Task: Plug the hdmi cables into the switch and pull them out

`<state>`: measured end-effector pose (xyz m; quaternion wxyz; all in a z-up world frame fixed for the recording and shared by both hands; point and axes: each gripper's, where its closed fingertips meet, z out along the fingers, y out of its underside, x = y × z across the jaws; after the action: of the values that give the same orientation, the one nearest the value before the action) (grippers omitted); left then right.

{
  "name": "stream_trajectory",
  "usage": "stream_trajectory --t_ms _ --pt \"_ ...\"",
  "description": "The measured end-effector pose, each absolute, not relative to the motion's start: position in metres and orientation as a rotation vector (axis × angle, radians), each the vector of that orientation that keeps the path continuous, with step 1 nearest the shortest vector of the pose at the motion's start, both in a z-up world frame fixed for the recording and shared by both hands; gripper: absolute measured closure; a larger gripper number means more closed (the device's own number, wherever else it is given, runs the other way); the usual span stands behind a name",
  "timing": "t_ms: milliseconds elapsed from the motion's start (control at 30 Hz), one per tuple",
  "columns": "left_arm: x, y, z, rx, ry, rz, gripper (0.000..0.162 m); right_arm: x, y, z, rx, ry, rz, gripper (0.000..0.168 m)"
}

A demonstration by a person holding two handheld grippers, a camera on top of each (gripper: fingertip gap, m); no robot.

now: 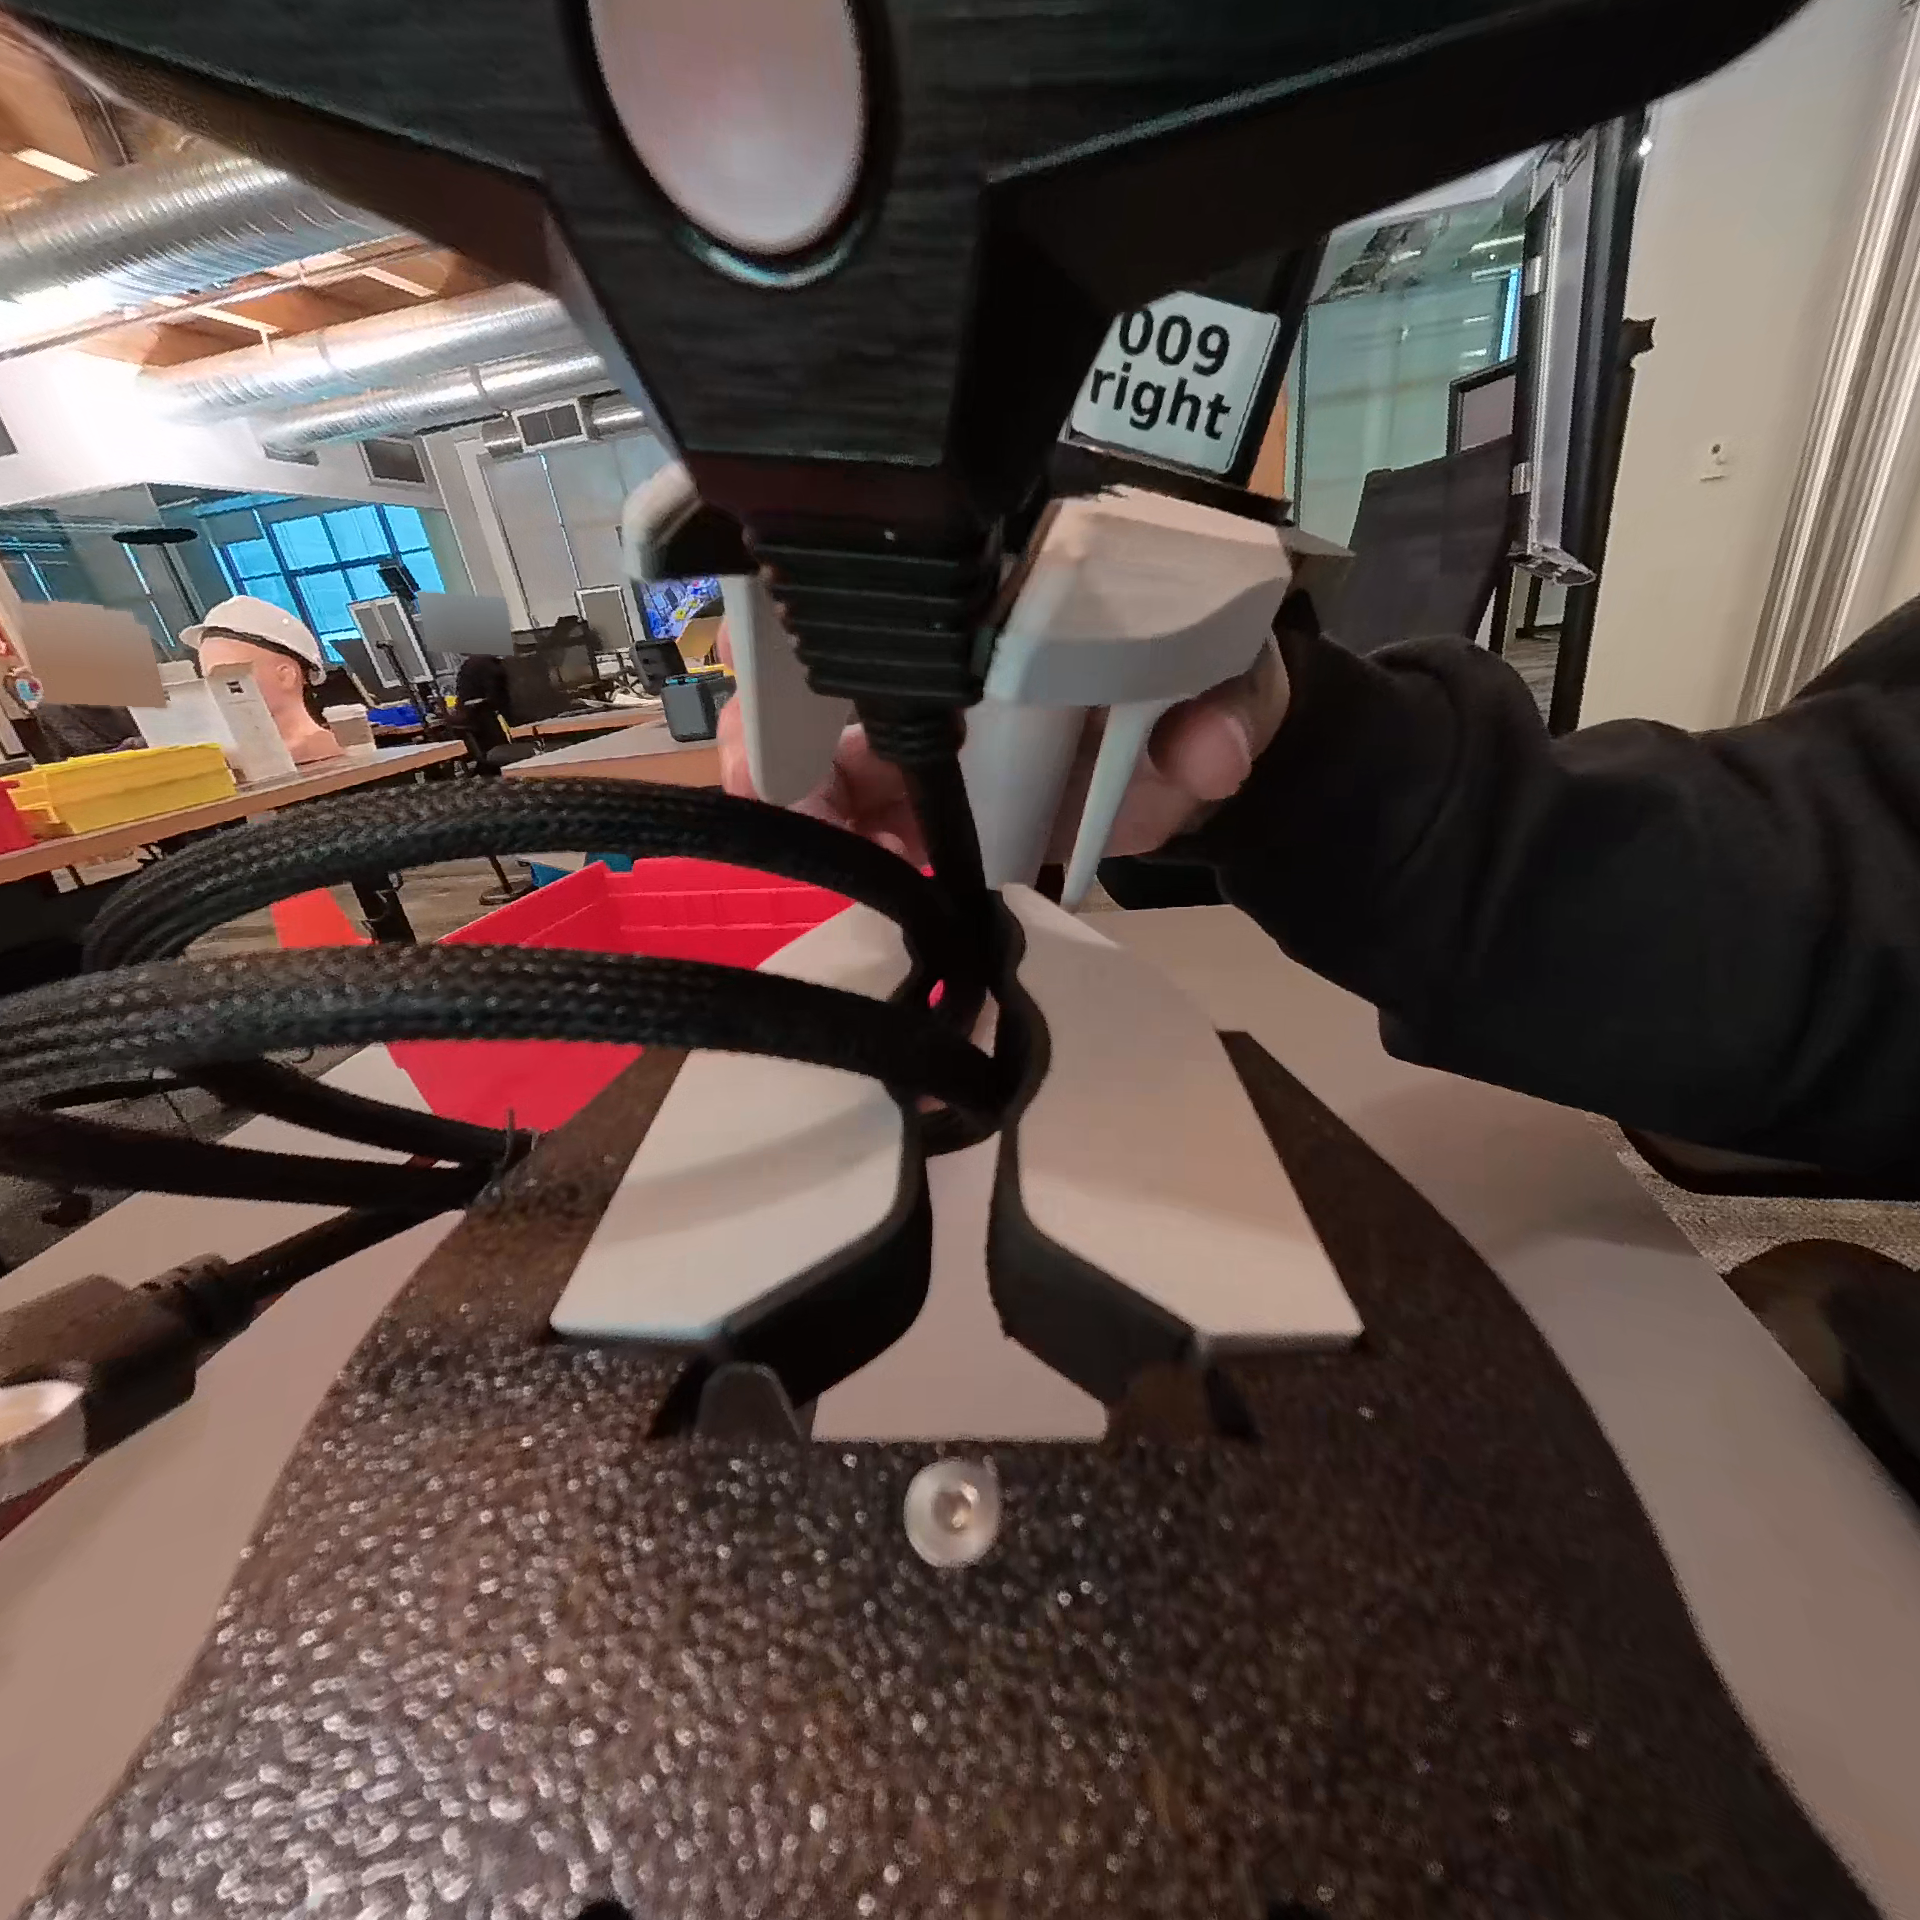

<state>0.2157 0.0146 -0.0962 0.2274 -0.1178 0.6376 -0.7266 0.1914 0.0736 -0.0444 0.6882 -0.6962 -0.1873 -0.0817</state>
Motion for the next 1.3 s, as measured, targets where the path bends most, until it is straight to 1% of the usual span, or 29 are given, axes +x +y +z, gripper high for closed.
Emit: stream_trajectory --t_ms 33,67,233,333,400,433,467,500,533,567,600,633,700,800,900,1000,1133,1167,1200,1300 --pt "0.216 0.013 -0.097 -0.327 1.754 -2.0 0.155 0.187 0.073 -0.047 -1.569 -0.447 -0.16 0.145" --pt "0.215 0.012 -0.097 -0.328 1.749 -2.008 0.156 0.186 0.073 -0.048 -1.586 -0.441 -0.132 0.146" --pt "0.212 0.01 -0.096 -0.334 1.721 -2.067 0.155 0.183 0.073 -0.051 -1.647 -0.448 -0.137 0.146" --pt "0.213 0.01 -0.098 -0.358 1.722 -2.059 0.155 0.181 0.074 -0.055 -1.682 -0.504 -0.245 0.146" --pt "0.215 0.013 -0.098 -0.374 1.712 -2.031 0.152 0.184 0.075 -0.055 -1.689 -0.507 -0.347 0.145" --pt "0.216 0.015 -0.098 -0.379 1.706 -2.013 0.148 0.186 0.075 -0.053 -1.685 -0.501 -0.408 0.145" --pt "0.217 0.017 -0.098 -0.39 1.706 -1.992 0.139 0.19 0.075 -0.05 -1.677 -0.484 -0.478 0.145" --pt "0.218 0.019 -0.1 -0.403 1.719 -1.97 0.123 0.194 0.073 -0.047 -1.673 -0.474 -0.555 0.146" --pt "0.219 0.021 -0.104 -0.42 1.747 -1.941 0.112 0.199 0.07 -0.044 -1.671 -0.476 -0.632 0.146" --pt "0.218 0.023 -0.109 -0.425 1.788 -1.911 0.107 0.202 0.067 -0.043 -1.676 -0.478 -0.7 0.146" --pt "0.216 0.025 -0.113 -0.427 1.821 -1.886 0.096 0.209 0.064 -0.041 -1.677 -0.472 -0.786 0.146" --pt "0.213 0.029 -0.115 -0.436 1.839 -1.877 0.089 0.216 0.06 -0.039 -1.671 -0.462 -0.887 0.146" --pt "0.204 0.039 -0.107 -0.456 1.823 -1.941 0.085 0.226 0.054 -0.037 -1.654 -0.444 -1.045 0.146" --pt "0.198 0.062 -0.082 -0.534 1.725 -2.012 0.087 0.237 0.046 -0.033 -1.607 -0.415 -1.247 0.146" --pt "0.196 0.086 -0.056 -0.567 1.654 -1.902 0.087 0.243 0.041 -0.028 -1.549 -0.433 -1.452 0.146" --pt "0.193 0.093 -0.034 -0.554 1.672 -1.749 0.087 0.24 0.047 -0.035 -1.551 -0.516 -1.524 0.146" --pt "0.199 0.089 -0.035 -0.491 1.818 -1.444 0.103 0.222 0.063 -0.043 -1.501 -0.646 -1.554 0.146" --pt "0.201 0.09 -0.036 -0.45 1.822 -1.367 0.123 0.219 0.065 -0.042 -1.486 -0.655 -1.564 0.146" --pt "0.201 0.091 -0.034 -0.398 1.809 -1.325 0.123 0.217 0.065 -0.041 -1.482 -0.645 -1.559 0.146" --pt "0.185 0.081 -0.024 -0.243 1.834 -1.448 0.134 0.206 0.067 -0.042 -1.49 -0.662 -1.349 0.145"
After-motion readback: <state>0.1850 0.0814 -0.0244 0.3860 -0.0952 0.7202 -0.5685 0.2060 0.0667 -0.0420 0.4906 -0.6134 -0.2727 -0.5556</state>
